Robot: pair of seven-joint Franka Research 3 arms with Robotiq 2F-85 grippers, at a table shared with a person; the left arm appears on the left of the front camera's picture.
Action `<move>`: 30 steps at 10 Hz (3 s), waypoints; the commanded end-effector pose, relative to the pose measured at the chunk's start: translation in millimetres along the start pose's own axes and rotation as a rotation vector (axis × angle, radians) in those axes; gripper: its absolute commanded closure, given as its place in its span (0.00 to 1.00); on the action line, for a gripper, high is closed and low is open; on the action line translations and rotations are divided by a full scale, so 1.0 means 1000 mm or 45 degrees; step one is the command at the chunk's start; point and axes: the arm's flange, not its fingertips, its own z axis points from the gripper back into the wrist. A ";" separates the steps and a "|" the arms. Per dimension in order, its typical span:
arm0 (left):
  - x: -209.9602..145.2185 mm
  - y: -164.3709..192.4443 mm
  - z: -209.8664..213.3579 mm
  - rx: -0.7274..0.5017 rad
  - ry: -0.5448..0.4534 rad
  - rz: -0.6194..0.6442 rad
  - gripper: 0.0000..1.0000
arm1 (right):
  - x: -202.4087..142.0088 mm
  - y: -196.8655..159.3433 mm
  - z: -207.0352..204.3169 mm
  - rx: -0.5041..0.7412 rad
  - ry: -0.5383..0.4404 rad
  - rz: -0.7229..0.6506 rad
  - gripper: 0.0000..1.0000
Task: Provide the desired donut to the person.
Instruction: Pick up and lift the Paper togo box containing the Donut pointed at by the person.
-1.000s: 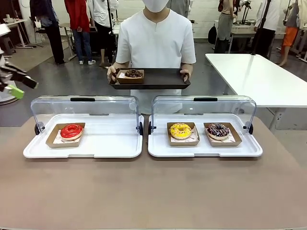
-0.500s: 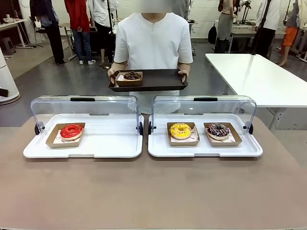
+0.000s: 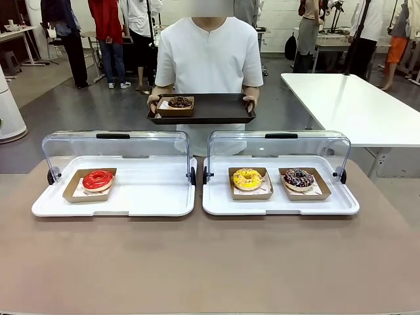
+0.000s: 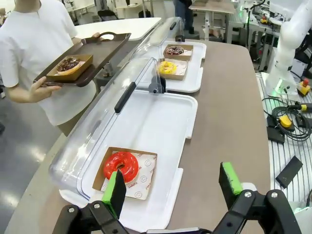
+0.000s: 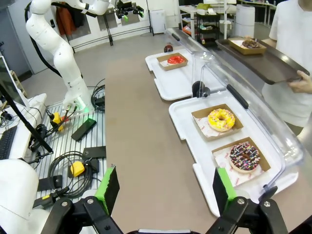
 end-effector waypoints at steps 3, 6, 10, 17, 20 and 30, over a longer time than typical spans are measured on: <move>0.000 0.000 0.000 0.000 0.000 0.000 0.00 | 0.000 0.000 0.000 0.009 -0.019 0.011 0.00; 0.000 0.000 0.000 0.000 0.000 0.000 0.00 | 0.000 0.000 0.000 0.009 -0.019 0.011 0.00; 0.000 0.000 0.000 0.000 0.000 0.000 0.00 | 0.000 0.000 0.000 0.009 -0.019 0.011 0.00; 0.000 0.000 0.000 0.000 0.000 0.000 0.00 | 0.000 0.000 0.000 0.009 -0.019 0.011 0.00; 0.000 0.000 0.000 0.000 0.000 0.000 0.00 | 0.000 0.000 0.000 0.009 -0.019 0.011 0.00; 0.000 0.000 0.000 0.000 0.000 0.000 0.00 | 0.002 0.003 0.000 0.142 0.003 -0.007 0.00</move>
